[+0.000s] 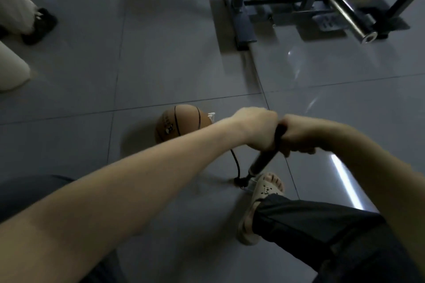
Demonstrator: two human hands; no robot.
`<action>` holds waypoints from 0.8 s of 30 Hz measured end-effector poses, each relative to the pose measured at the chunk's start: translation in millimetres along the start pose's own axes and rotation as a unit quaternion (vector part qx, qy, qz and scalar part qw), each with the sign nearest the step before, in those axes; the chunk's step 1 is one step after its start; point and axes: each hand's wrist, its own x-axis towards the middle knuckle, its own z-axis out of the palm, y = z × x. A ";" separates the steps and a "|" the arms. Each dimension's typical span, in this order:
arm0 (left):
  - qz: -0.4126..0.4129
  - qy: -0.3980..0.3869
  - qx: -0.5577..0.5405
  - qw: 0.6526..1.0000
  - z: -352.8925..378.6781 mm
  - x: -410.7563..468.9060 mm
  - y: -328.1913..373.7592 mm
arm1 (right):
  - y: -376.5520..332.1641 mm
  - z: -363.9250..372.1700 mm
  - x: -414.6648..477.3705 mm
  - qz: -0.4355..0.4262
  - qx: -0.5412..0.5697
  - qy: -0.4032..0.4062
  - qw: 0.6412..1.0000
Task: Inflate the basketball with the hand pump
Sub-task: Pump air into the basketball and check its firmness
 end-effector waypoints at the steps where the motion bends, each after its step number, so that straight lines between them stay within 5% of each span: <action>1: 0.006 0.007 0.000 1.000 -5.1 0.0 3.4 | 0.7 -2.6 -4.8 -0.003 0.001 0.009 1.000; 11: -0.034 -0.022 0.007 0.999 144.3 14.2 -23.6 | 37.9 123.2 81.8 0.012 -0.052 0.066 0.996; 19: -0.012 -0.071 -0.005 0.997 66.8 4.3 -15.7 | 1.7 54.7 26.2 0.020 -0.054 -0.014 0.998; 24: 0.012 -0.026 -0.031 0.999 -25.7 -3.2 -1.9 | -16.5 -10.9 -23.7 -0.023 -0.009 0.041 0.999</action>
